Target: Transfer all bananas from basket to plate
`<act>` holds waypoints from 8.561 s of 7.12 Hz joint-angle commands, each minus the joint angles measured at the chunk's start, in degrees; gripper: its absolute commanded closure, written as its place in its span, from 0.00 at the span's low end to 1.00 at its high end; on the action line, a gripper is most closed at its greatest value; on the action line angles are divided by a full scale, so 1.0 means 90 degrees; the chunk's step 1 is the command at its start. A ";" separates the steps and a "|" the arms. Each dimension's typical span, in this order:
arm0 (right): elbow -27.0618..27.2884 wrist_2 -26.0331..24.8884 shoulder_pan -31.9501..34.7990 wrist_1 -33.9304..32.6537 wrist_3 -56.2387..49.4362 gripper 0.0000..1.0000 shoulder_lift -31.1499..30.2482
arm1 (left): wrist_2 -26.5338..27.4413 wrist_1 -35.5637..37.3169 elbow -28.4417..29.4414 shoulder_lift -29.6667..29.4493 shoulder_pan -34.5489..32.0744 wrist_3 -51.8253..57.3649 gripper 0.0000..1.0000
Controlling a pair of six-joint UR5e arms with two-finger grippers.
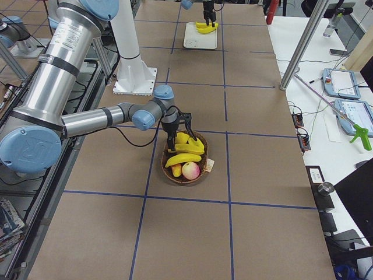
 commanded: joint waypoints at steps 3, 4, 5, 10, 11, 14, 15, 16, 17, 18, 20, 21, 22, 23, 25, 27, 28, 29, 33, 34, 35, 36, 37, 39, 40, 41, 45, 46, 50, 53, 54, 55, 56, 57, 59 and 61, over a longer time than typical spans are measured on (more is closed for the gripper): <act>-0.0330 -0.0142 -0.0125 -0.0007 0.0021 0.18 0.0060 | 0.0003 0.0002 -0.0005 0.0010 0.0003 0.0000 0.00; -0.0360 -0.0132 -0.0125 -0.0017 0.0021 0.23 0.0137 | 0.0003 0.0002 -0.0005 0.0010 0.0003 0.0000 0.00; -0.0409 -0.0132 -0.0125 -0.0027 0.0031 0.30 0.0206 | -0.0006 -0.0007 -0.0005 0.0000 0.0003 0.0000 0.00; -0.0264 -0.0084 -0.0067 0.0012 0.0012 0.97 0.0207 | 0.0003 -0.0007 -0.0005 0.0000 0.0022 0.0000 0.00; 0.0037 0.0062 0.0040 0.0003 0.0002 0.97 0.0139 | 0.0003 -0.0007 0.0004 -0.0009 0.0052 0.0000 0.00; 0.0595 0.1027 0.0752 0.0061 0.0002 0.97 0.0157 | -0.0006 -0.0007 -0.0015 -0.0039 0.0052 0.0000 0.00; 0.0635 0.1069 0.0744 0.0168 0.0040 0.97 0.0216 | -0.0026 -0.0065 -0.0034 -0.0058 0.0052 0.0000 0.00; 0.0539 0.1098 0.0744 0.0778 0.0128 0.97 0.0216 | -0.0016 -0.0095 -0.0151 -0.0126 0.0120 -0.0010 0.00; 0.0393 0.1272 0.0734 0.1335 0.0448 0.96 0.0236 | 0.0003 -0.0163 -0.0268 -0.0175 0.0227 -0.0029 0.00; 0.0140 0.1351 0.0734 0.2104 0.1215 0.96 0.0497 | 0.0003 -0.0173 -0.0337 -0.0379 0.0266 -0.0078 0.00; -0.0639 0.1372 0.0666 0.3881 0.2429 0.96 0.1034 | -0.0006 -0.0183 -0.0337 -0.1002 0.0267 -0.0361 0.00; -0.0875 0.1362 0.0530 0.4189 0.2762 0.96 0.1414 | -0.0006 -0.0183 -0.0357 -0.1276 0.0373 -0.0371 0.00; -0.0974 0.1265 0.0345 0.4192 0.3123 0.95 0.1881 | 0.0013 -0.0193 -0.0386 -0.1463 0.0626 -0.0342 0.00; -0.1004 0.1235 0.0208 0.4192 0.3368 0.95 0.2273 | 0.0023 -0.0193 -0.0376 -0.1909 0.0841 -0.0371 0.01; -0.1034 0.0411 -0.0473 0.4202 0.3585 0.95 0.2928 | 0.0023 -0.0193 -0.0289 -0.2447 0.1280 -0.0381 0.00; -0.1180 -0.0547 -0.1167 0.4182 0.3935 0.95 0.3582 | 0.0245 -0.0144 -0.0210 -0.2840 0.1573 -0.0575 0.01; -0.1287 -0.1093 -0.1625 0.4095 0.3966 0.95 0.3924 | 0.0692 -0.0115 -0.0123 -0.3180 0.1952 -0.0760 0.01; -0.1636 -0.1350 -0.1861 0.4085 0.3957 0.95 0.4343 | 0.1074 -0.0115 -0.0064 -0.3338 0.2198 -0.0762 0.01; -0.2177 -0.1518 -0.2068 0.3433 0.3957 0.95 0.5429 | 0.1282 0.0295 0.0375 -0.3964 0.2464 -0.0782 0.01; -0.2167 -0.1683 -0.2156 0.3401 0.3947 0.95 0.5441 | 0.1399 0.0295 0.0424 -0.3974 0.2561 -0.0782 0.01; -0.2167 -0.1801 -0.2215 0.3391 0.3937 0.95 0.5460 | 0.1574 0.0295 0.0502 -0.4061 0.2610 -0.0791 0.04; -0.2148 -0.1821 -0.2225 0.3391 0.3928 0.95 0.5460 | 0.1634 0.0295 0.0551 -0.4072 0.2649 -0.0791 0.14; -0.2147 -0.1822 -0.2235 0.3391 0.3928 0.95 0.5460 | 0.1634 0.0295 0.0542 -0.4072 0.2650 -0.0791 0.26; -0.2138 -0.1831 -0.2244 0.3391 0.3928 0.95 0.5460 | 0.1634 0.0305 0.0542 -0.4062 0.2650 -0.0801 0.55; -0.2147 -0.1831 -0.2235 0.3391 0.3918 0.95 0.5460 | 0.1644 0.0305 0.0542 -0.4062 0.2650 -0.0801 0.67; -0.2147 -0.1831 -0.2235 0.3391 0.3908 0.95 0.5460 | 0.1644 0.0305 0.0542 -0.4053 0.2650 -0.0801 0.81; -0.2118 -0.1802 -0.2205 0.3294 0.3869 0.00 0.5460 | 0.1683 0.0596 0.0464 -0.4004 0.2640 -0.0801 1.00; -0.2060 -0.1763 -0.2186 0.3207 0.3859 0.00 0.5451 | 0.1683 0.0704 0.0415 -0.3994 0.2630 -0.0801 1.00; -0.1163 -0.0849 -0.1603 0.1120 0.3849 0.00 0.5373 | 0.1809 0.1851 0.0269 -0.3663 0.2406 -0.0714 1.00; -0.0802 -0.0192 -0.1074 -0.0156 0.3383 0.00 0.5266 | 0.2092 0.4297 -0.0538 -0.3380 0.2279 -0.0703 1.00; -0.0394 -0.0162 -0.1053 -0.1004 0.3149 0.00 0.5197 | 0.2113 0.5169 -0.0755 -0.3340 0.2211 -0.0703 1.00; -0.0080 -0.0152 -0.1043 -0.1757 0.2876 0.00 0.5187 | 0.2113 0.5478 -0.0825 -0.3330 0.2152 -0.0703 1.00; 0.0213 -0.0152 -0.1043 -0.2500 0.2476 0.00 0.5119 | 0.2113 0.5664 -0.0932 -0.3049 0.1968 -0.0703 1.00; 0.0419 -0.0123 -0.1014 -0.2758 0.2076 0.00 0.4896 | 0.2113 0.5657 -0.1165 -0.2563 0.1676 -0.0713 1.00; 0.0596 0.0276 -0.0703 -0.2751 0.1703 0.00 0.4495 | 0.2084 0.5550 -0.1207 -0.1781 0.0974 -0.0820 1.00; 0.0606 0.0288 -0.0692 -0.2751 0.1701 0.00 0.4465 | 0.2084 0.4075 -0.1148 -0.0593 0.0639 -0.0811 1.00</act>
